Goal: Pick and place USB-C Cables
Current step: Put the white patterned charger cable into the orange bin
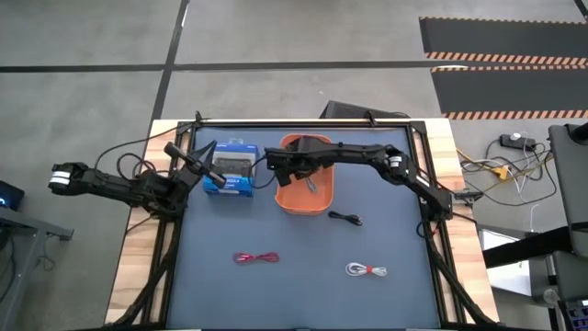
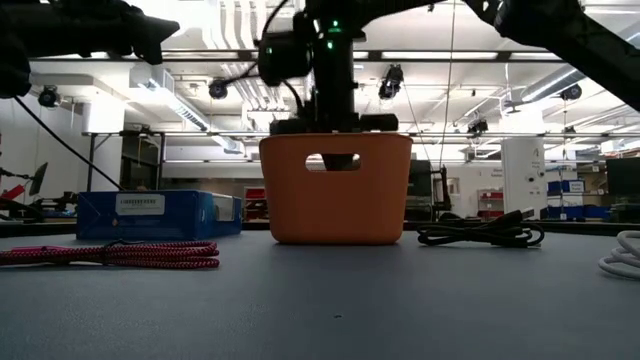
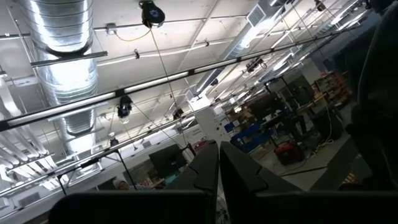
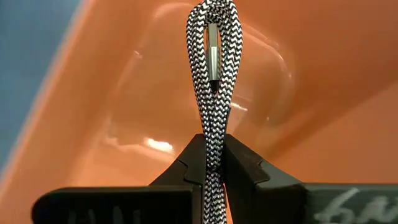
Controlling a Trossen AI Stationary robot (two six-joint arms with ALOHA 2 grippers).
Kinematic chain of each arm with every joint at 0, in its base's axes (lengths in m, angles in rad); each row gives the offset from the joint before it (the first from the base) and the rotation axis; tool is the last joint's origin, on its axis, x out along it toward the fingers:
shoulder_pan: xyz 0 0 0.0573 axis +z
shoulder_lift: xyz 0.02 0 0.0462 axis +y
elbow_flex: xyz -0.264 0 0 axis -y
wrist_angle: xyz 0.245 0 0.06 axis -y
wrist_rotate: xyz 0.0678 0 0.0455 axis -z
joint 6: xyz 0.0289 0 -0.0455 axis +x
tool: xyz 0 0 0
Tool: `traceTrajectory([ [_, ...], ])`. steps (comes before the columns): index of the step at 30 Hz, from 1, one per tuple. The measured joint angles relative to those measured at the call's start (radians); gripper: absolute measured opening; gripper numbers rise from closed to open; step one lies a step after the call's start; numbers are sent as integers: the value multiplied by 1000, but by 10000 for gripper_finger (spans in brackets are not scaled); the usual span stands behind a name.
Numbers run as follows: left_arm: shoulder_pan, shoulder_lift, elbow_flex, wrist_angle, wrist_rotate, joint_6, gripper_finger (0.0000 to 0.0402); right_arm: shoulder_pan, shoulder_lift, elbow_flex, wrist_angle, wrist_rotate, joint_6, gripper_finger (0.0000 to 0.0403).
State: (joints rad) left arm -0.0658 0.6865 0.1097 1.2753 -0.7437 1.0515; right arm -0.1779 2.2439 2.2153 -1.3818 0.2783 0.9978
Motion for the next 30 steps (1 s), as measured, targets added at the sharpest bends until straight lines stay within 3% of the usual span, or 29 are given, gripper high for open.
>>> traceTrajectory([
  [30,0,0,-1,-1,-3,-1,2,-21,1,-127,189,2,143,23],
])
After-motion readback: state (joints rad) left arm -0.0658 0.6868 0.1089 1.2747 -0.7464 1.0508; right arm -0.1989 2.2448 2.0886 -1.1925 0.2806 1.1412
